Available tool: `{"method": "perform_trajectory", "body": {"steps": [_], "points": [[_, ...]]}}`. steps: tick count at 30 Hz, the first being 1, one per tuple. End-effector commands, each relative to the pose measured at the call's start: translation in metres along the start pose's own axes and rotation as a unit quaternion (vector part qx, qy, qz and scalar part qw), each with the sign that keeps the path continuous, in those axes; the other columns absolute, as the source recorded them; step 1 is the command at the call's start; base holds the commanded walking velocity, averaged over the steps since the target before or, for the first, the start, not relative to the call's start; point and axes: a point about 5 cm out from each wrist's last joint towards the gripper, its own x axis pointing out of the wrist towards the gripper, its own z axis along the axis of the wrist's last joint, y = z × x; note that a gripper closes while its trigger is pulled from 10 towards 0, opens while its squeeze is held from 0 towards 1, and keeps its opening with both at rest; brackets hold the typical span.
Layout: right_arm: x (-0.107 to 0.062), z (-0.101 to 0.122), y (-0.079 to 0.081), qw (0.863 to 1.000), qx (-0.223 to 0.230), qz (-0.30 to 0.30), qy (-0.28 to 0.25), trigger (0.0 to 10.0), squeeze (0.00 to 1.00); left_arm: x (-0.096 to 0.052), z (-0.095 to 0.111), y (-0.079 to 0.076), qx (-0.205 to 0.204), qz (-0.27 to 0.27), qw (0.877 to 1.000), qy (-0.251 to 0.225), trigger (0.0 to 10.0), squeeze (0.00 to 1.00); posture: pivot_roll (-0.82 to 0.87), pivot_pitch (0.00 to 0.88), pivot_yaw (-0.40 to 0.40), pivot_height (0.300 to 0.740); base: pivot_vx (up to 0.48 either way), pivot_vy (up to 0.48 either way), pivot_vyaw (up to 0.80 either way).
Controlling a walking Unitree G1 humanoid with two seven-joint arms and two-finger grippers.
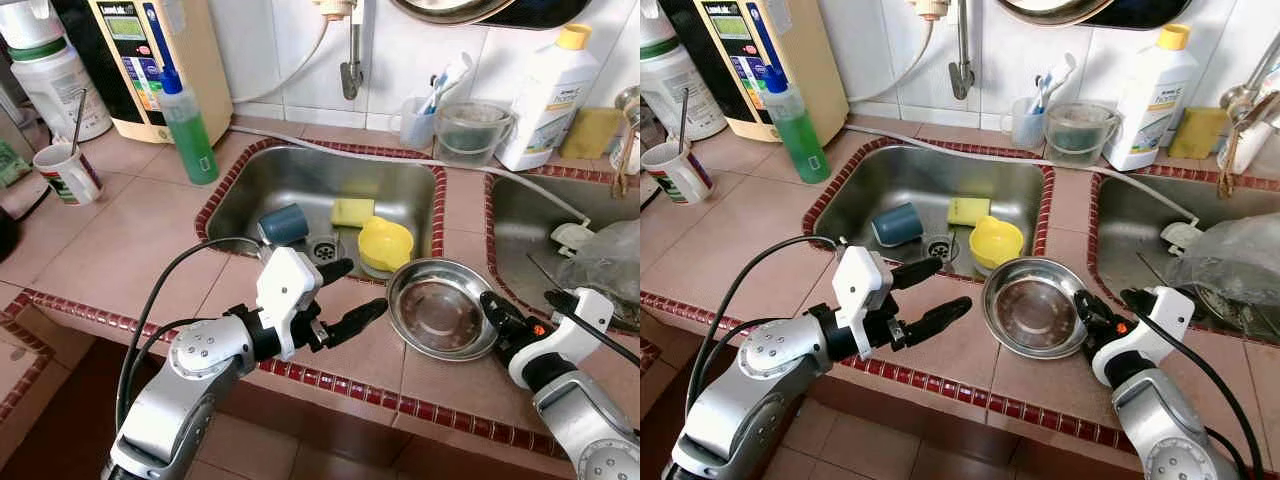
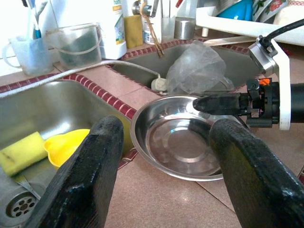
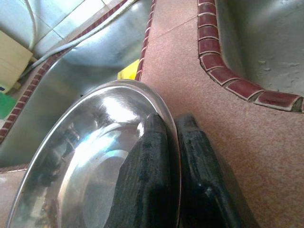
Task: Kitchen organization
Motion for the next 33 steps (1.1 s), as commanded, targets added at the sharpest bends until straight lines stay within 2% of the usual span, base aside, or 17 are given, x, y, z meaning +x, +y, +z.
{"method": "perform_trajectory", "body": {"steps": [1,5,8,10,15,17,19,20,21,22,23,24,25,26,28,31,33], "points": [[-0.002,-0.007,-0.006,1.000,0.003,-0.019,0.019,0.0,0.00,-0.001,0.001,0.002,0.003,0.007,1.000,0.000,10.0,0.00,-0.13,0.072,0.072,0.740,0.000,0.000,0.00],[-0.001,-0.006,-0.005,1.000,-0.004,-0.018,0.012,0.0,0.00,-0.002,0.001,0.004,0.000,0.011,1.000,-0.001,10.0,0.00,-0.13,0.073,0.072,0.740,0.000,0.000,0.00],[0.000,0.001,0.001,1.000,0.002,0.001,-0.014,0.0,0.00,-0.002,0.004,0.010,-0.012,0.031,0.999,-0.012,10.0,0.00,-0.13,0.074,0.069,0.740,0.000,0.000,0.00],[0.001,0.008,0.012,0.998,0.021,0.032,-0.041,0.0,0.00,-0.002,0.007,0.017,-0.010,0.047,0.999,-0.020,10.0,0.00,-0.13,0.076,0.068,0.740,0.000,0.000,0.00],[0.005,0.026,0.031,0.993,0.016,0.076,-0.092,0.0,0.00,-0.002,0.012,0.030,-0.019,0.077,0.996,-0.031,10.0,0.00,-0.12,0.075,0.065,0.740,0.000,0.000,0.00],[0.007,0.033,0.037,0.990,0.009,0.088,-0.109,0.0,0.00,-0.003,0.014,0.035,-0.017,0.083,0.996,-0.033,10.0,0.00,-0.12,0.074,0.062,0.740,0.000,0.000,0.00],[0.011,0.047,0.045,0.984,-0.019,0.100,-0.145,0.0,0.00,-0.005,0.015,0.044,-0.006,0.100,0.994,-0.029,10.0,0.00,-0.12,0.070,0.059,0.740,0.000,0.000,0.00],[0.012,0.049,0.047,0.983,-0.032,0.104,-0.149,3.3,0.00,-0.006,0.014,0.047,-0.002,0.108,0.994,-0.027,10.0,0.00,-0.12,0.069,0.057,0.740,0.000,0.000,0.00],[0.012,0.050,0.049,0.981,-0.051,0.107,-0.152,9.5,0.00,-0.006,0.014,0.051,0.007,0.119,0.993,-0.024,10.0,0.00,-0.12,0.068,0.056,0.740,0.000,0.000,0.00],[0.013,0.051,0.054,0.978,-0.081,0.113,-0.156,10.0,0.00,-0.007,0.013,0.057,0.023,0.141,0.990,-0.017,10.0,0.00,-0.12,0.067,0.057,0.740,0.000,0.000,0.00],[0.013,0.051,0.054,0.978,-0.081,0.113,-0.156,10.0,0.00,-0.007,0.013,0.057,0.023,0.141,0.990,-0.017,10.0,0.00,-0.12,0.067,0.057,0.740,0.000,0.000,0.00],[0.013,0.050,0.059,0.974,-0.102,0.125,-0.156,10.0,0.00,-0.007,0.013,0.064,0.027,0.162,0.986,-0.011,10.0,0.00,-0.12,0.065,0.054,0.740,0.000,0.000,0.00],[0.013,0.049,0.064,0.967,-0.146,0.130,-0.165,10.0,0.00,-0.007,0.015,0.071,0.015,0.181,0.983,-0.016,10.0,0.00,-0.12,0.064,0.052,0.740,0.000,0.000,0.00],[0.013,0.049,0.064,0.967,-0.146,0.130,-0.165,10.0,0.00,-0.007,0.015,0.071,0.015,0.181,0.983,-0.016,10.0,0.00,-0.12,0.064,0.052,0.740,0.000,0.000,0.00],[0.013,0.049,0.073,0.953,-0.189,0.145,-0.189,10.0,0.00,-0.008,0.016,0.081,0.002,0.207,0.978,-0.024,10.0,0.00,-0.12,0.059,0.051,0.740,0.000,0.000,0.00],[0.012,0.049,0.077,0.946,-0.201,0.148,-0.206,10.0,0.00,-0.009,0.018,0.083,-0.009,0.208,0.977,-0.038,10.0,0.00,-0.12,0.058,0.049,0.740,0.000,0.000,0.00],[0.012,0.048,0.082,0.935,-0.236,0.148,-0.222,10.0,0.00,-0.010,0.015,0.085,-0.016,0.219,0.975,-0.033,10.0,0.00,-0.12,0.058,0.049,0.740,0.000,0.000,0.00]]}}
